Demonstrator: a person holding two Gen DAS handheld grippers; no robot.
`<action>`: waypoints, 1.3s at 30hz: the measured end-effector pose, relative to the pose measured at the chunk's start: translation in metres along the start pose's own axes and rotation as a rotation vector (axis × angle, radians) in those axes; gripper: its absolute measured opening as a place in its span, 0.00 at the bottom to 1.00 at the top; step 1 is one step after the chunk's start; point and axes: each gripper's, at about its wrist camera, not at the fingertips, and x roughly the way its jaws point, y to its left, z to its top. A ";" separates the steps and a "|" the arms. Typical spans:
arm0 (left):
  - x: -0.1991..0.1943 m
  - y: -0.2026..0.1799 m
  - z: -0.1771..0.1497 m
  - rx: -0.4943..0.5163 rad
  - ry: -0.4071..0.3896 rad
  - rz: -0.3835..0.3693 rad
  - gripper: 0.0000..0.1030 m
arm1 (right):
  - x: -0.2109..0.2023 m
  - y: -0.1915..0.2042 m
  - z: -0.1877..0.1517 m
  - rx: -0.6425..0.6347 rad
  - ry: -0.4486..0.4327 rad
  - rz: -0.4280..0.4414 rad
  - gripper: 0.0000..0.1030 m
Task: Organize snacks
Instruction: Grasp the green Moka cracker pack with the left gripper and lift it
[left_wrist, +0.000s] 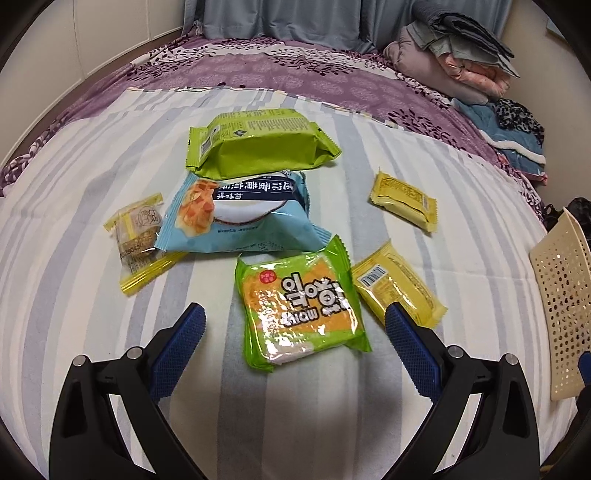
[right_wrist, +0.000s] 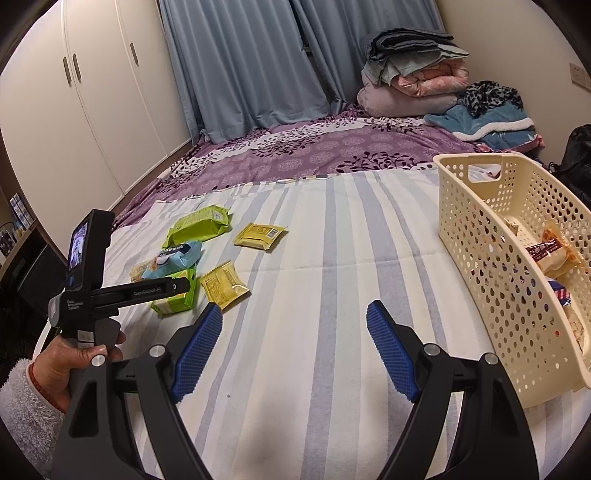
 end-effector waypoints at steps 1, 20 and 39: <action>0.003 0.000 0.000 -0.001 0.004 0.009 0.96 | 0.002 0.001 0.000 -0.003 0.004 0.001 0.78; 0.005 0.008 -0.006 0.039 -0.046 -0.002 0.66 | 0.032 0.021 -0.004 -0.057 0.082 0.022 0.78; -0.040 0.055 -0.021 -0.023 -0.100 -0.029 0.65 | 0.142 0.095 0.014 -0.308 0.212 0.060 0.78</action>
